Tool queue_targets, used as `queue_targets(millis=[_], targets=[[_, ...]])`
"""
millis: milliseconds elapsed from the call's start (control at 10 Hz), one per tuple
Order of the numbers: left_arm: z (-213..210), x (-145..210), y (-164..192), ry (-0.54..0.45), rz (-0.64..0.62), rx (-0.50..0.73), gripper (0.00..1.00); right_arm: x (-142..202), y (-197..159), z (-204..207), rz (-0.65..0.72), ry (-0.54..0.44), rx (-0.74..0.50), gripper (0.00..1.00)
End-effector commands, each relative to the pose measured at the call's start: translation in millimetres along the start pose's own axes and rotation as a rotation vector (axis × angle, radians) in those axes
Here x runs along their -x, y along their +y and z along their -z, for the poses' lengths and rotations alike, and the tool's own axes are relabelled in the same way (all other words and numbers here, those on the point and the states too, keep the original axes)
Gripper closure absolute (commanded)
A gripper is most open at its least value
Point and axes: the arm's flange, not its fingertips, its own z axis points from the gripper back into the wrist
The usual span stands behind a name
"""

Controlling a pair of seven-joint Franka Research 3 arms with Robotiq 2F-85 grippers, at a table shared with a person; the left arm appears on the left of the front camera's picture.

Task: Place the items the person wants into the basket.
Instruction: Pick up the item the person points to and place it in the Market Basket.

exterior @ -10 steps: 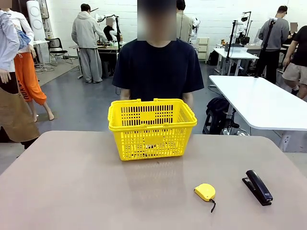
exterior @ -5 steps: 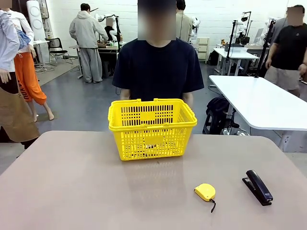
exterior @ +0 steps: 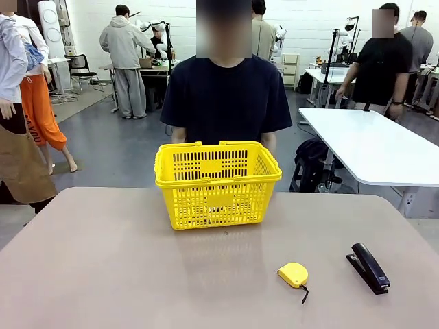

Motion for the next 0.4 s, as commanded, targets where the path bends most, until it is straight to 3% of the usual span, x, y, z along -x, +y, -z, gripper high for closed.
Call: queue_targets(millis=[0,300], targets=[[-0.3,-0.6,-1.5,0.005,-0.004,-0.007,0.00,0.2,0.2,0.7,-0.006,-0.003,-0.008,0.00],[-0.3,-0.6,-1.5,0.005,-0.004,-0.007,0.00,0.2,0.2,0.7,-0.006,-0.003,-0.008,0.00]])
